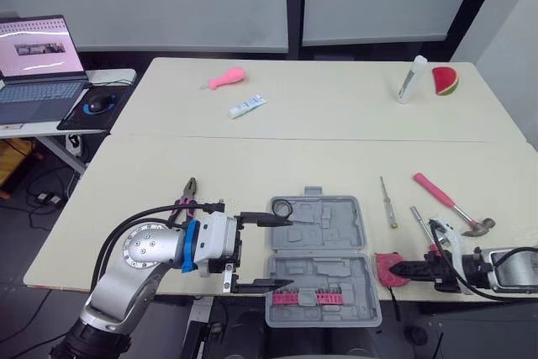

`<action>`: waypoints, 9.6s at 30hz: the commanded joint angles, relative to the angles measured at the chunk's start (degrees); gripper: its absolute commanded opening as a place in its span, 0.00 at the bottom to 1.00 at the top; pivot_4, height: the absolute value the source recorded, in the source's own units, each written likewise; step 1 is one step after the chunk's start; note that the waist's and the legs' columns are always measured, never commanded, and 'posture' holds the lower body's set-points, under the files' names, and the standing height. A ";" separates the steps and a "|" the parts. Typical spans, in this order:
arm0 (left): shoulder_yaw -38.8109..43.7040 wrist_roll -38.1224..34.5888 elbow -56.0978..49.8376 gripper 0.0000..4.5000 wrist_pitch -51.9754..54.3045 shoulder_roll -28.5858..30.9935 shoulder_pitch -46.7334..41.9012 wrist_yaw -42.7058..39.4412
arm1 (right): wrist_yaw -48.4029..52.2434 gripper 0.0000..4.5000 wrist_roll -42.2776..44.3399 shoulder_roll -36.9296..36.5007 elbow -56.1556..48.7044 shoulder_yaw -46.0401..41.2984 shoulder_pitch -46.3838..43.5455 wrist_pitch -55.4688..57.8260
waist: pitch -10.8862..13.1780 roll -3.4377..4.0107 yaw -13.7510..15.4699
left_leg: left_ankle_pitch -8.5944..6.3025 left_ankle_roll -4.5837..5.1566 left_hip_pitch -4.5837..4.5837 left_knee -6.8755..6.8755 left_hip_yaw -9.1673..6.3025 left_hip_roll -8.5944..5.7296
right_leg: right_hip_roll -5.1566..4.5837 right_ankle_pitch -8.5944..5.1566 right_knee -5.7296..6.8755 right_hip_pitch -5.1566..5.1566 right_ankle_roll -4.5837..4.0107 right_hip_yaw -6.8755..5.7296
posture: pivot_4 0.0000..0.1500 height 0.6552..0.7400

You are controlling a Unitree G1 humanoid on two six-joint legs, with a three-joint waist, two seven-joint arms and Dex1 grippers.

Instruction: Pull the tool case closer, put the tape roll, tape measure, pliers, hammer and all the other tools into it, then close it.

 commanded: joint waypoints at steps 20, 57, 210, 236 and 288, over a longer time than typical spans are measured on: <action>-0.74 2.03 1.39 1.00 -4.73 -0.86 -0.02 -2.10 | 33.63 0.99 -21.87 -18.28 -19.23 -6.78 11.53 -20.08 | 0.09 0.33 0.36 | -0.02 0.03 -0.01 0.01 0.00 0.02 | 0.01 -0.01 -0.04 0.02 0.03 -0.07 | 1.00 1.00; -4.34 4.76 4.69 1.00 -6.85 -3.37 -3.37 -3.09 | 49.10 0.99 -67.64 0.81 16.42 9.48 5.03 -105.01 | 0.09 0.32 0.06 | 0.00 -0.02 0.31 0.03 0.01 -0.01 | -0.01 -0.02 -0.09 0.39 0.09 -0.01 | 1.00 1.00; 3.63 7.21 18.14 1.00 3.69 -2.55 -18.43 -1.04 | 32.87 0.29 -65.23 21.25 8.15 11.23 -13.68 -70.04 | -0.10 0.18 -0.37 | 0.25 -0.46 0.14 0.05 -0.13 -0.06 | 0.03 0.01 0.16 -0.03 0.08 0.06 | 1.00 1.00; 33.26 6.60 56.67 1.00 3.93 20.88 -7.13 0.83 | 51.11 0.99 -57.08 -12.11 38.57 -20.35 -5.02 -88.51 | 0.02 0.27 -0.42 | 0.09 -0.19 0.09 -0.06 -0.01 -0.05 | -0.01 0.00 0.17 -0.20 0.07 0.12 | 1.00 1.00; 22.83 11.95 21.60 1.00 28.28 -10.62 -0.58 48.69 | 34.14 0.99 -50.95 19.99 -16.69 9.51 -28.95 -57.18 | -0.14 0.01 -0.24 | 0.20 -0.53 0.03 -0.03 -0.26 -0.06 | 0.03 0.06 0.15 -0.26 -0.08 0.14 | 1.00 1.00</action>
